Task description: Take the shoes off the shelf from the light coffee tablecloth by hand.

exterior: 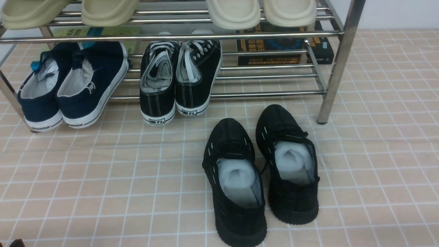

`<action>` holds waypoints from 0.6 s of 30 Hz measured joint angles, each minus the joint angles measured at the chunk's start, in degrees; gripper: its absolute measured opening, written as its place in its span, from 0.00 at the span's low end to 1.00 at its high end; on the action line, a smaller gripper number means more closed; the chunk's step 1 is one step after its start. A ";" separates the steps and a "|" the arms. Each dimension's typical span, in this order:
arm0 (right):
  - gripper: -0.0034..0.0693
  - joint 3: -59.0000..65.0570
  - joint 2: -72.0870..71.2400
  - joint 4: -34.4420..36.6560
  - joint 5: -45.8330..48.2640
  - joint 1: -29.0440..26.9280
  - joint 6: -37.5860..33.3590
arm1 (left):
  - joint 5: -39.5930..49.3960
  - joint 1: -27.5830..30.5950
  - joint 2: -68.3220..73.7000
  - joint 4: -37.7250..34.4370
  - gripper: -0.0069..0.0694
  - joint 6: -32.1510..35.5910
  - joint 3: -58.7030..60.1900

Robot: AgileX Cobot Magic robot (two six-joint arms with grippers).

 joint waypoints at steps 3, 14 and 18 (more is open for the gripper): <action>0.12 0.00 0.00 0.00 0.00 0.00 0.00 | 0.00 0.00 0.00 0.00 0.40 0.00 0.00; 0.13 0.00 0.00 0.00 0.00 -0.05 0.00 | 0.00 0.00 0.00 0.00 0.40 0.00 0.00; 0.13 0.00 0.00 0.00 0.00 -0.05 0.00 | 0.00 0.00 0.00 0.00 0.40 0.00 0.00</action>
